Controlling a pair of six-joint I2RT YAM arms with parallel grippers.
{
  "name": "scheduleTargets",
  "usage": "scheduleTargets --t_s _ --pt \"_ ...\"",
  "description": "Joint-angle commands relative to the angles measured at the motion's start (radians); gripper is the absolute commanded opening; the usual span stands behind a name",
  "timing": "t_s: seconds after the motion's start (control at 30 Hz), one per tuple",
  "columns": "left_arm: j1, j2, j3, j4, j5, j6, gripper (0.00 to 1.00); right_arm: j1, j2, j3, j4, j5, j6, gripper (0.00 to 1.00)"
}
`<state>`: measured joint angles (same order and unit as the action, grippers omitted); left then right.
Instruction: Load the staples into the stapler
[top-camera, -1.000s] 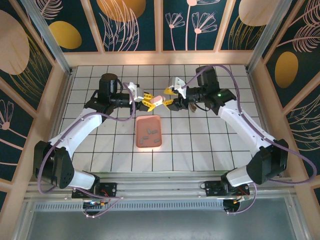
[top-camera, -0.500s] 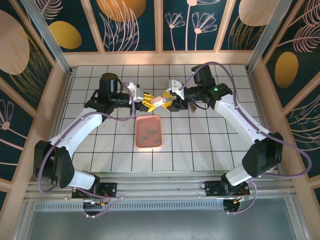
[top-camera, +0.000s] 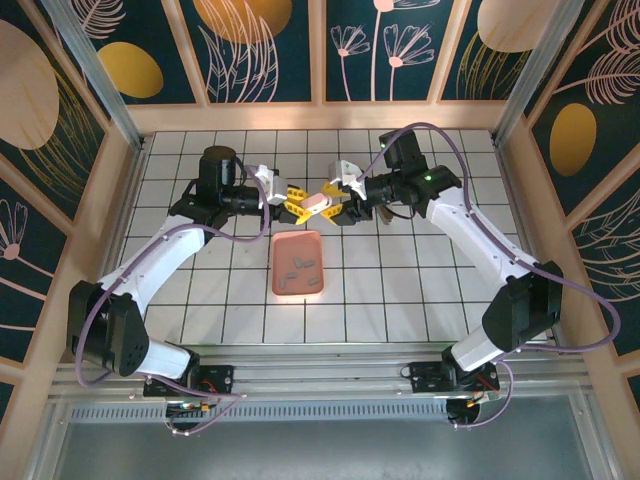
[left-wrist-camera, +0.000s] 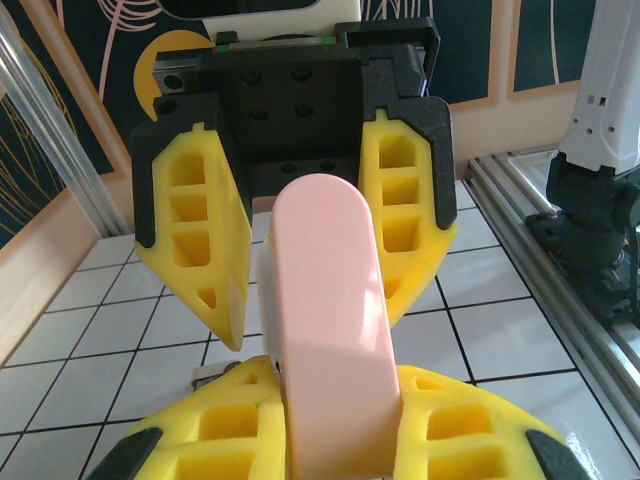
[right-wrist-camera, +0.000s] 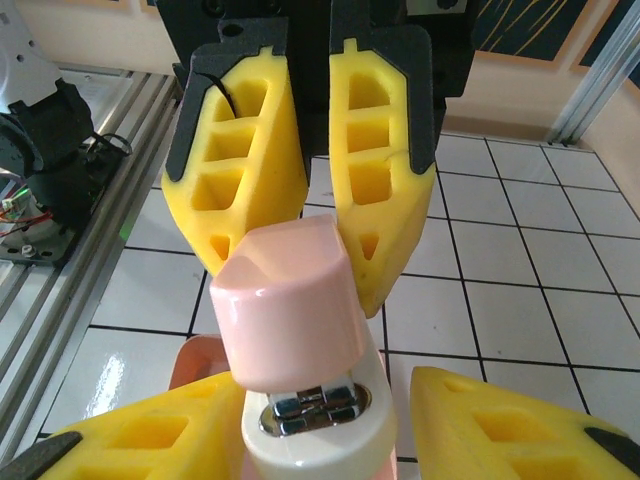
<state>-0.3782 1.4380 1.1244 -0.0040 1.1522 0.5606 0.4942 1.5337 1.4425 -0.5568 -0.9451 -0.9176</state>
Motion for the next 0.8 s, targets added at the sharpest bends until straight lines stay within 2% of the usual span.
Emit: scheduleTargets --t_s 0.0,0.27,0.37,0.6,0.63,0.67,0.7,0.77 --pt "-0.002 0.01 0.029 0.006 0.033 0.006 0.0 0.008 -0.001 0.033 0.015 -0.026 -0.002 0.46" --pt "-0.002 0.012 0.027 0.004 0.028 0.008 0.0 0.008 -0.011 0.031 0.0 -0.02 -0.002 0.46" --pt "-0.002 0.013 0.027 0.002 0.027 0.01 0.0 0.006 -0.008 0.032 -0.005 -0.024 0.0 0.39" --pt "-0.003 0.012 0.028 -0.005 0.013 0.01 0.0 0.006 -0.006 0.032 -0.009 -0.032 0.005 0.29" --pt "-0.002 0.012 0.028 -0.007 0.011 0.01 0.0 0.006 -0.006 0.032 -0.011 -0.034 0.01 0.32" --pt "-0.002 0.012 0.028 -0.009 0.008 0.011 0.0 0.006 -0.006 0.03 -0.01 -0.034 0.015 0.41" --pt "-0.002 0.013 0.028 -0.009 0.007 0.012 0.0 0.007 -0.006 0.029 -0.011 -0.035 0.017 0.46" --pt "-0.002 0.013 0.029 -0.01 0.009 0.012 0.0 0.007 -0.011 0.025 -0.01 -0.035 0.016 0.46"
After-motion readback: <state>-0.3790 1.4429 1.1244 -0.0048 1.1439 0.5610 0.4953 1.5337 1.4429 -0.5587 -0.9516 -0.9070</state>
